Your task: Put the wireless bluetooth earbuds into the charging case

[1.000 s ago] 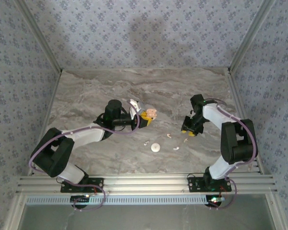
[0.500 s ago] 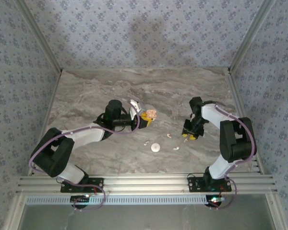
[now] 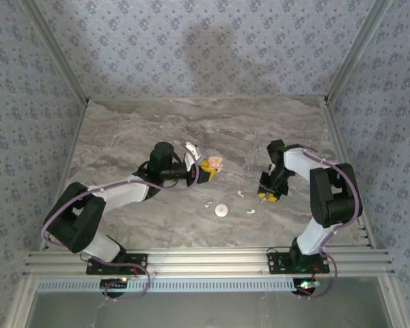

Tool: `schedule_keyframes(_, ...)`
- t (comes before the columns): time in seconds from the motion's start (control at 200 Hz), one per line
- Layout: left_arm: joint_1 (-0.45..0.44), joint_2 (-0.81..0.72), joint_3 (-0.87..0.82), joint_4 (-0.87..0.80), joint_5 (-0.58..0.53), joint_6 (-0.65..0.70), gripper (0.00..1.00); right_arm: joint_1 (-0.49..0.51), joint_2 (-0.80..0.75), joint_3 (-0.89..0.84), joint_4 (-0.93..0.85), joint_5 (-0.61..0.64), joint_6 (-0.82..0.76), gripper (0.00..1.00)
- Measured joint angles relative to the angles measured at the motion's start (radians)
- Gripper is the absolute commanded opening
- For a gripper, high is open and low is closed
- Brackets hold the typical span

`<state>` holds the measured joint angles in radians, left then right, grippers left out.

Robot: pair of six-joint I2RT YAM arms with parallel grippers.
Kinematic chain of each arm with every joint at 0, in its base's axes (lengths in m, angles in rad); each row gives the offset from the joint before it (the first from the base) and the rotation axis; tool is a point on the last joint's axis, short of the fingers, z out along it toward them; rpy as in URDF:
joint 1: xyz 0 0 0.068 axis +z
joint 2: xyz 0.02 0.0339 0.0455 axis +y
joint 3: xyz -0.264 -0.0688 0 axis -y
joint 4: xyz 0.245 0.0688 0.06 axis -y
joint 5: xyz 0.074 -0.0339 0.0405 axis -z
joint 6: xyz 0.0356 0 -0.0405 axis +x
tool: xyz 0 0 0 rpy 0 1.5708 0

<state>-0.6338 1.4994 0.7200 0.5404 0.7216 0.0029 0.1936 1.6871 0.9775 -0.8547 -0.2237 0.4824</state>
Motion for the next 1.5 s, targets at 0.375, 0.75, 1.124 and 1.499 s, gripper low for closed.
schedule_keyframes(0.375,0.000,-0.001,0.004,-0.018,0.003,0.007,0.20,0.001,0.007,-0.014,0.019,0.007,-0.001,0.23)
schedule_keyframes(0.75,0.000,-0.001,0.019,-0.022,0.010,0.007,0.20,0.001,-0.083,-0.090,0.084,0.027,0.000,0.22)
schedule_keyframes(1.124,-0.002,0.047,0.032,0.042,0.010,-0.017,0.19,0.014,-0.390,-0.207,0.243,0.053,0.020,0.20)
schedule_keyframes(1.499,-0.031,0.112,0.040,0.188,-0.017,-0.055,0.19,0.098,-0.684,-0.326,0.398,0.104,0.038,0.20)
